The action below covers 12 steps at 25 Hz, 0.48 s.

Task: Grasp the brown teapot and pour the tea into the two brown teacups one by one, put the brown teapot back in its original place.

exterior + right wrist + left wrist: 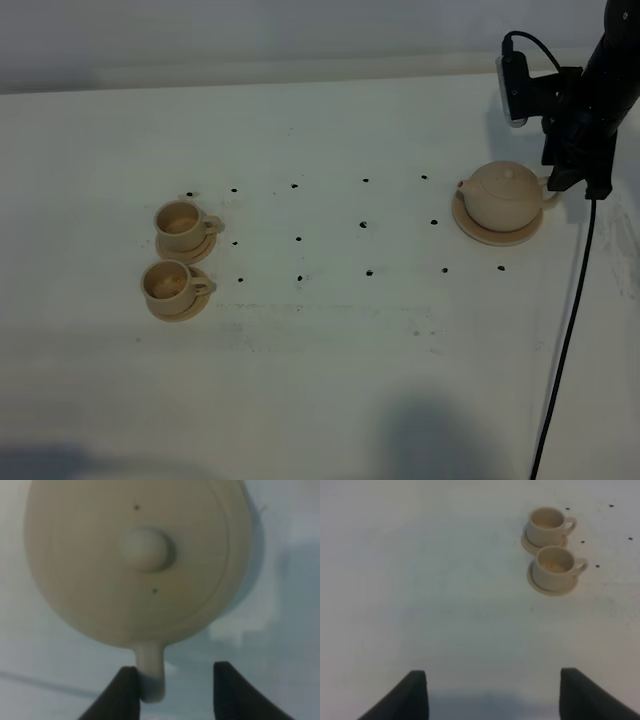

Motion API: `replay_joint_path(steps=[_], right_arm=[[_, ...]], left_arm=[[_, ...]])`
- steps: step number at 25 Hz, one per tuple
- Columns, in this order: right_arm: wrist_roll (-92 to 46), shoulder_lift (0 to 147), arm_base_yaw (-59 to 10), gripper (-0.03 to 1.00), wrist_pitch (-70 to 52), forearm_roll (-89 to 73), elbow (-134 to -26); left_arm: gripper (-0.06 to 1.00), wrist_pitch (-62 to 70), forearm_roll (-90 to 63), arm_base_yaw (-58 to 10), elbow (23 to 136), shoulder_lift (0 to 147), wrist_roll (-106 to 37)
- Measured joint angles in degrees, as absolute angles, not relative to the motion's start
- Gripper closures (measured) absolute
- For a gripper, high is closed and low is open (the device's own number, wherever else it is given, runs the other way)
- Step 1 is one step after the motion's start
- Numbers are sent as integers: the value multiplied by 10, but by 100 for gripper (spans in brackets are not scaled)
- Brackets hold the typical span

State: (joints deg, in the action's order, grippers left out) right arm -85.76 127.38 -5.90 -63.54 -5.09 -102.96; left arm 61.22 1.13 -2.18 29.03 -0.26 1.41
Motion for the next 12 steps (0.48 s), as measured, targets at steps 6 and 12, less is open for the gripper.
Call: replay_joint_path(steps=[6,12], right_arm=[[-861,1285,-62,63,-632,-42,-1030],[-862,1287,-66,65,-632,-40,-1030]], left_arm=[[41,612,11,-22,290,-3,14],[41,612,11,-22,290,-3,14]])
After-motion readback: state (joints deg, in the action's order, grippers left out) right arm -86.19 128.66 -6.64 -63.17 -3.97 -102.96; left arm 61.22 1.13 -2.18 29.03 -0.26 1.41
